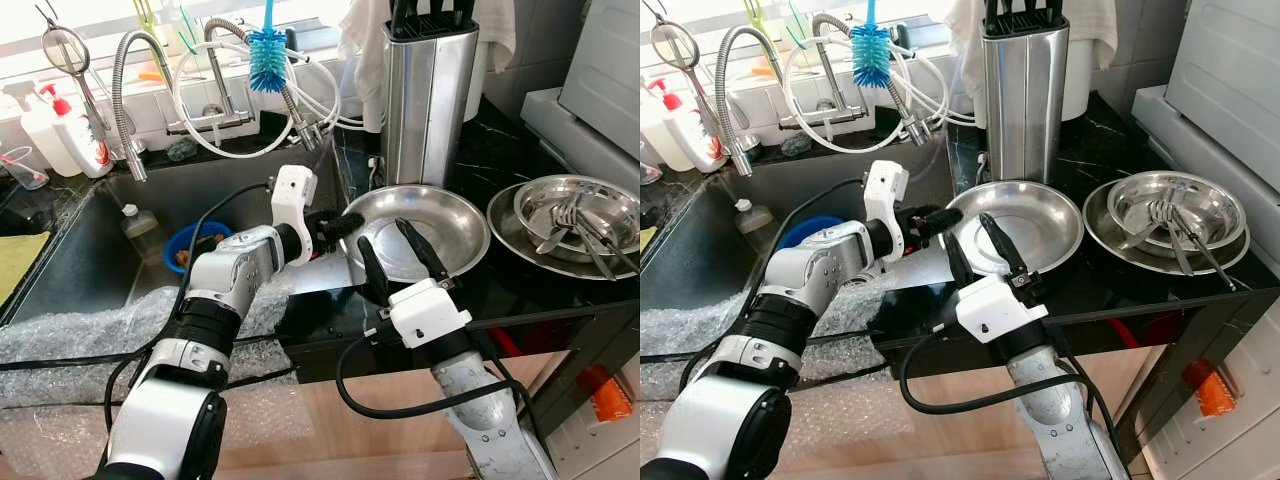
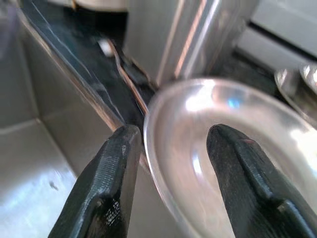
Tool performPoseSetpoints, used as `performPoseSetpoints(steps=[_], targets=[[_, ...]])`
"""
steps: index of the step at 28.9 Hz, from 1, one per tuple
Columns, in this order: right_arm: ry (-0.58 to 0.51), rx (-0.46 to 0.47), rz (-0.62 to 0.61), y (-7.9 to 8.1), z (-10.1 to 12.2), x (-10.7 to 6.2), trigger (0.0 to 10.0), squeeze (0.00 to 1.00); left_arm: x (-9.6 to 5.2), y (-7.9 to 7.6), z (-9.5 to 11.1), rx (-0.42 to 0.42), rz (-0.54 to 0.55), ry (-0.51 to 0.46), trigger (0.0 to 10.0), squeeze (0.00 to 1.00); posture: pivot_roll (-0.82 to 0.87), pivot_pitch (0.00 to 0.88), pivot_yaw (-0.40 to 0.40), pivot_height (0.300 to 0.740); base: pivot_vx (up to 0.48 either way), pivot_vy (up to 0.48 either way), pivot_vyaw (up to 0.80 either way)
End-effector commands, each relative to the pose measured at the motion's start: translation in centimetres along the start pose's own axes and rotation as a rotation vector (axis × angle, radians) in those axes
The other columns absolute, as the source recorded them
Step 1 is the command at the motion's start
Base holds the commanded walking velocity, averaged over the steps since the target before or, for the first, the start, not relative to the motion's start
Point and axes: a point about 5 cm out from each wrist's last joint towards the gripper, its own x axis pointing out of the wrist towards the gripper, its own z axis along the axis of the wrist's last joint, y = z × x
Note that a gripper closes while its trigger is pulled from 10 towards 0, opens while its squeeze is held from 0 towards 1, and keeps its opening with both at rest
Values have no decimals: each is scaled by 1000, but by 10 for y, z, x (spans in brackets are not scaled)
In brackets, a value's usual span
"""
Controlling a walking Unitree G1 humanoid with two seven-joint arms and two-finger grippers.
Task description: Kitchen organization
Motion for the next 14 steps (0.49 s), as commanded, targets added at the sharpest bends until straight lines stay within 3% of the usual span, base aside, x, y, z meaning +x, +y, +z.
performPoseSetpoints(steps=[1,14], targets=[[-19,3,1,2,3,4,10000,0,-2,6,7,9,27,-18,10000,0,-49,26,173,740,0,0,0],[-17,6,4,4,3,4,10000,0,-2,5,-8,36,8,67,10000,0,-49,27,174,740,0,0,0]])
